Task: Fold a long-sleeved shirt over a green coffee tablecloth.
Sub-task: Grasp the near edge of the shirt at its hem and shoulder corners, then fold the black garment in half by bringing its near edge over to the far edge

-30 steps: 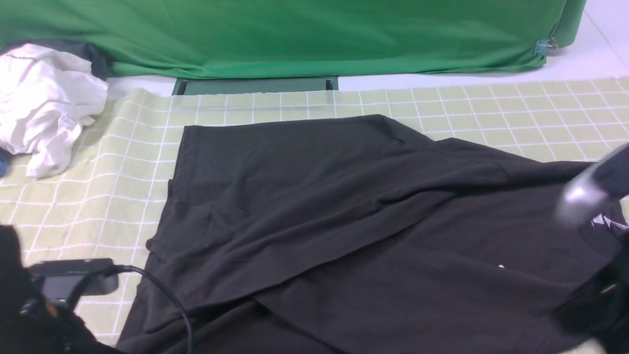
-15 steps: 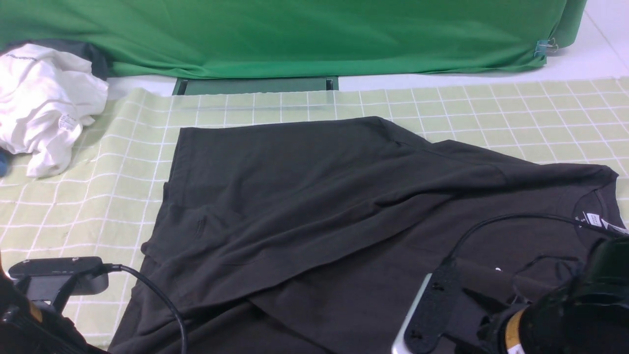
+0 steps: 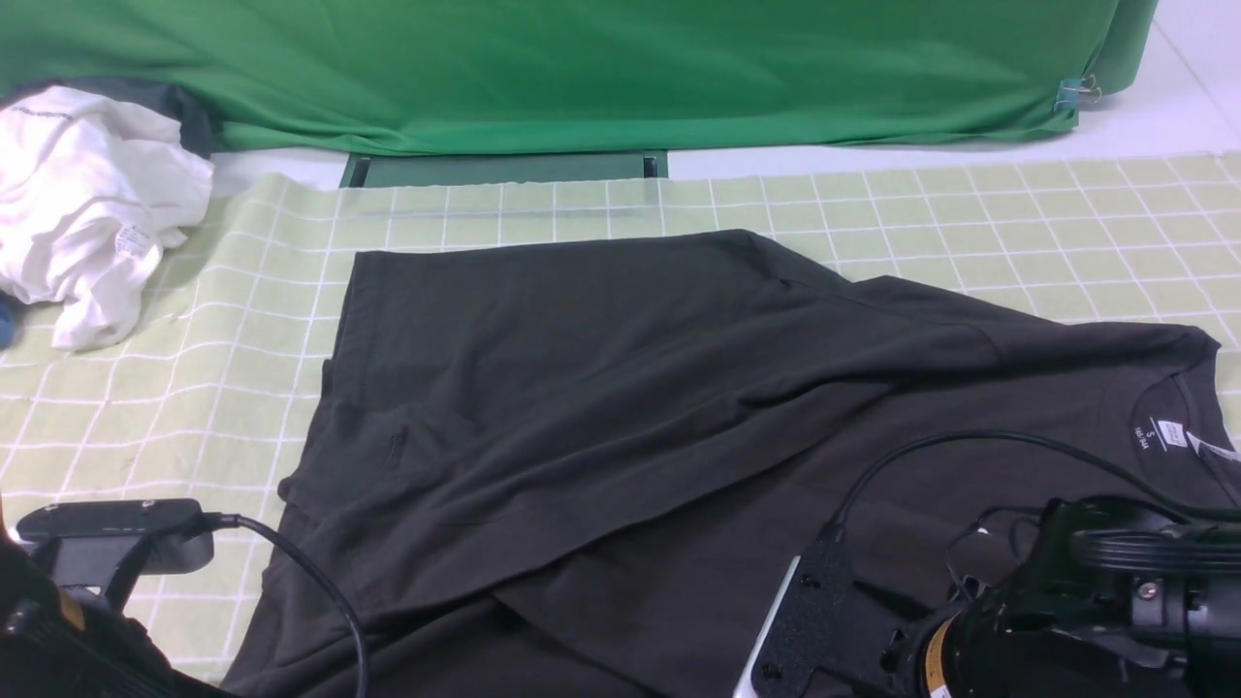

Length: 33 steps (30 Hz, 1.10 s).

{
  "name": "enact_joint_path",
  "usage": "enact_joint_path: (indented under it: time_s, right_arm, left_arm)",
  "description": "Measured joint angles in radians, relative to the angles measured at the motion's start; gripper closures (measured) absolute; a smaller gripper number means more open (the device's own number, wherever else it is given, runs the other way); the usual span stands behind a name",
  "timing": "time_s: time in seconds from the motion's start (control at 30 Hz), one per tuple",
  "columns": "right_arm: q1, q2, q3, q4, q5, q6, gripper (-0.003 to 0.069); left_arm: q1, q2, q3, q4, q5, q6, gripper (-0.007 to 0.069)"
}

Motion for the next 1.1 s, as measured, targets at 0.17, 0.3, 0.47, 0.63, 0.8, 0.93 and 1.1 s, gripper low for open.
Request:
enact_joint_path:
  time_s: [0.17, 0.3, 0.47, 0.63, 0.8, 0.93, 1.1]
  right_arm:
    - [0.0, 0.0, -0.001, -0.021, 0.005, 0.0, 0.0592]
    - [0.0, -0.03, -0.001, -0.012, 0.047, -0.001, 0.0636]
    - [0.0, -0.164, -0.001, -0.012, 0.108, -0.001, 0.0638]
    - [-0.025, -0.304, -0.028, -0.019, 0.136, 0.032, 0.0638]
    - [-0.122, -0.34, -0.106, -0.029, 0.151, 0.016, 0.0638]
    - [-0.252, -0.297, -0.196, -0.029, 0.159, -0.066, 0.0638]
    - [-0.352, -0.209, -0.289, -0.03, 0.158, -0.147, 0.0639]
  left_arm:
    - [0.0, 0.0, 0.0, 0.004, -0.003, 0.0, 0.0608]
    - [0.0, -0.002, -0.001, -0.002, 0.026, -0.012, 0.0608]
    - [0.0, -0.051, -0.063, -0.015, 0.059, -0.022, 0.0608]
    - [0.0, -0.056, -0.198, 0.011, 0.062, -0.083, 0.0608]
    - [0.0, 0.024, -0.332, 0.034, 0.03, -0.106, 0.0608]
    - [0.008, 0.168, -0.451, 0.034, -0.028, -0.112, 0.0608]
    - [0.03, 0.324, -0.584, 0.034, -0.066, -0.116, 0.0608]
